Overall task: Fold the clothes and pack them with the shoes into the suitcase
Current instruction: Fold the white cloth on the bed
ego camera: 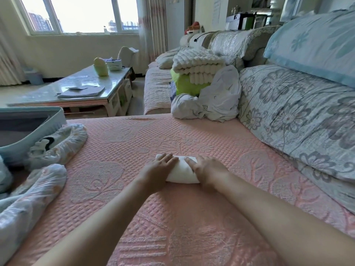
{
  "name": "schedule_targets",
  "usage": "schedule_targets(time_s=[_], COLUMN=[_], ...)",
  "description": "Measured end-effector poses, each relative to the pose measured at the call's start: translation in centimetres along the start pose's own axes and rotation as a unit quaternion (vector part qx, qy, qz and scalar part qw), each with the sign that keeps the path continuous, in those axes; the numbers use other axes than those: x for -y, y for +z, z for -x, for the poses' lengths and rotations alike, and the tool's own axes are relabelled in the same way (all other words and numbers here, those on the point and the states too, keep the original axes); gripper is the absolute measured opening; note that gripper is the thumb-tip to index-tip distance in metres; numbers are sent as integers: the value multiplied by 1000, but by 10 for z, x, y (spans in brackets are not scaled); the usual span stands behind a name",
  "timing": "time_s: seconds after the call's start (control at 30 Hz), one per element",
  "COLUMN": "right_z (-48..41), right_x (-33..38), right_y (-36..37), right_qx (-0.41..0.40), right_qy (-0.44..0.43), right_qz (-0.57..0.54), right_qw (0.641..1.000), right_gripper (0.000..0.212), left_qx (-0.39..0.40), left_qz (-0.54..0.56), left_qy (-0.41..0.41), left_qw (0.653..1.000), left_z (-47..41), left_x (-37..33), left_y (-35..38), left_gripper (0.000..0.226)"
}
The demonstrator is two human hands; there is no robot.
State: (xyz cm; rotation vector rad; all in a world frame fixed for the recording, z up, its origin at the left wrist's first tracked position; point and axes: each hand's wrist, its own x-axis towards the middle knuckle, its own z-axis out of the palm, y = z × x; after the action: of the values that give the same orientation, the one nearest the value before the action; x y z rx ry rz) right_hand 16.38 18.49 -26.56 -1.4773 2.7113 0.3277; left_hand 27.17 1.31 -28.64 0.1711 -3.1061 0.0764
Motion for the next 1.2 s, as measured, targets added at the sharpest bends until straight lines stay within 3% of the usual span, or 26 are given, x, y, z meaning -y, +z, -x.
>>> schedule_targets(time_s=[0.13, 0.23, 0.33, 0.47, 0.6, 0.73, 0.8, 0.87, 0.97, 1.13, 1.2], right_z=[11, 16, 13, 4, 6, 16, 15, 6, -16, -27, -20], right_x=[34, 72, 113, 171, 217, 222, 224, 232, 252, 269, 267], right_y=[-13, -14, -14, -12, -9, -31, -44, -57, -74, -64, -50], right_qx=[-52, -105, -187, -256, -173, -90, -84, -89, -95, 7, -2], right_qy=[-34, -68, -118, -170, -218, -240, -216, -187, -166, -131, -120], right_qz=[24, 16, 55, 78, 75, -36, -62, -90, -91, -155, -181], right_qw=[998, 992, 974, 948, 958, 966, 971, 974, 977, 979, 976], right_gripper=[61, 56, 52, 44, 53, 71, 64, 43, 35, 56, 58], left_qx=[-13, -13, -62, -62, -41, 3, 31, 54, 20, -46, -40], left_qz=[-16, -38, -58, -53, -40, -12, 23, 73, 171, 243, 261], left_qy=[2, -2, 13, -51, -87, -111, -131, -142, -187, -277, -305], left_qw=[1000, 999, 996, 995, 995, 994, 991, 986, 967, 928, 915], left_z=[31, 68, 112, 172, 224, 249, 249, 249, 249, 252, 253], left_x=[18, 45, 76, 116, 133, 130, 130, 132, 126, 115, 116], left_y=[-14, -24, -34, -34, -20, -7, -8, -13, -23, -32, -28], left_gripper=[71, 71, 82, 80, 76, 79, 83, 84, 72, 56, 58])
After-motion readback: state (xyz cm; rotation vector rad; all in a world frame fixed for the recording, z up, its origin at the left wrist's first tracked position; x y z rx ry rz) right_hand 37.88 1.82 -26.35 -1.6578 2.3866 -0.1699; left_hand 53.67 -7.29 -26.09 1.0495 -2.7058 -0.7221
